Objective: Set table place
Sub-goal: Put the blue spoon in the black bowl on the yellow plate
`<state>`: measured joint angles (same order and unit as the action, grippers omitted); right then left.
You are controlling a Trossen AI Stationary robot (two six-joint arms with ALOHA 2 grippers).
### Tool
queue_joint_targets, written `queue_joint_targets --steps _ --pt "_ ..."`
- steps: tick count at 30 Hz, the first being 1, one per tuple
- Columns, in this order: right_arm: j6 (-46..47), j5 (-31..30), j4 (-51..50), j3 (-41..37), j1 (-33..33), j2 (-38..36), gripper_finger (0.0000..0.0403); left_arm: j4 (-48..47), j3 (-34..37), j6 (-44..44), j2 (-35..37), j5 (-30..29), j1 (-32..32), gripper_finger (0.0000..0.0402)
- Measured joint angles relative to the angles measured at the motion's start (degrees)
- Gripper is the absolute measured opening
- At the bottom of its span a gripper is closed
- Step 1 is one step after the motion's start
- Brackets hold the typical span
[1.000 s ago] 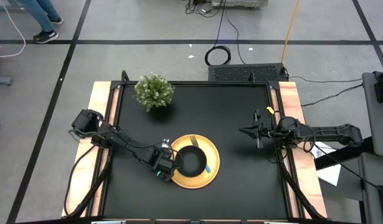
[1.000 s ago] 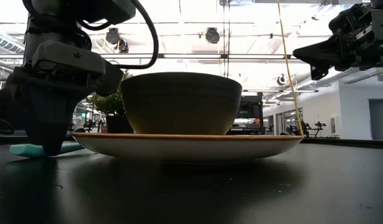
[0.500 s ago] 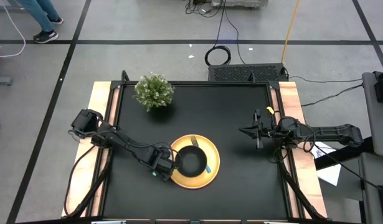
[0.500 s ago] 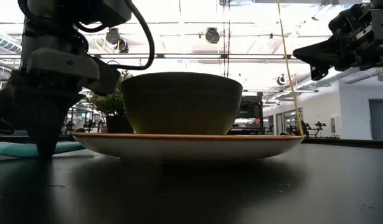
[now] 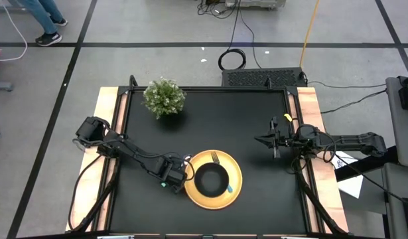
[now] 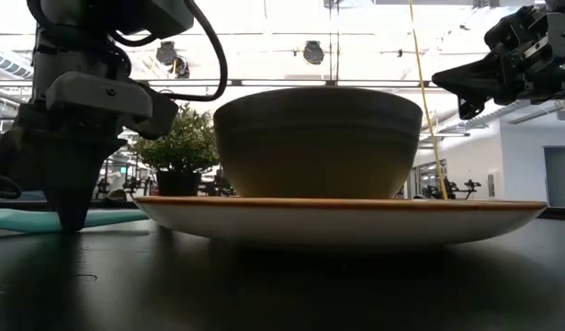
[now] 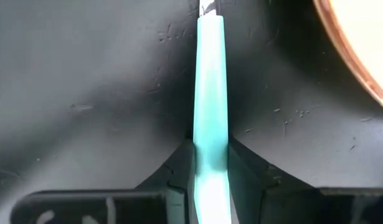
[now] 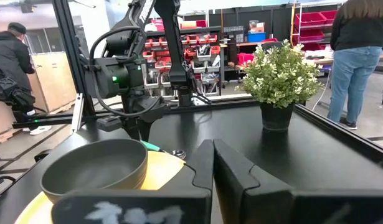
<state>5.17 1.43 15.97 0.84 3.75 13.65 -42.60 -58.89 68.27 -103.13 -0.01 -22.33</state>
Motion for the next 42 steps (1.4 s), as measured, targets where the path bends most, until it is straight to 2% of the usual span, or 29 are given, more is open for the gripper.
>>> queue_joint_targets --steps 3,13,21,31,35,42 --pt "0.0 0.0 0.0 0.0 0.0 0.0 0.0 -0.8 0.0 1.0 0.6 -1.6 0.0 0.0069" --pt "0.0 0.0 0.0 0.0 0.0 0.0 0.0 -5.3 0.3 3.4 7.1 -18.0 0.5 0.0069" --pt "0.2 0.0 0.0 0.0 0.0 0.0 0.0 -5.7 0.2 -2.0 15.2 -29.3 -1.6 0.0069" --pt "0.2 0.0 0.3 0.0 0.0 0.0 0.0 -5.3 0.1 -11.8 22.8 -51.9 -5.6 0.0069" --pt "0.8 0.0 0.5 0.0 0.0 0.0 0.0 -5.1 0.1 -14.6 23.7 -56.3 -5.7 0.0069" --pt "0.8 0.0 0.5 0.0 0.0 0.0 0.0 -3.5 0.2 -18.6 23.7 -58.2 -5.7 0.0069"
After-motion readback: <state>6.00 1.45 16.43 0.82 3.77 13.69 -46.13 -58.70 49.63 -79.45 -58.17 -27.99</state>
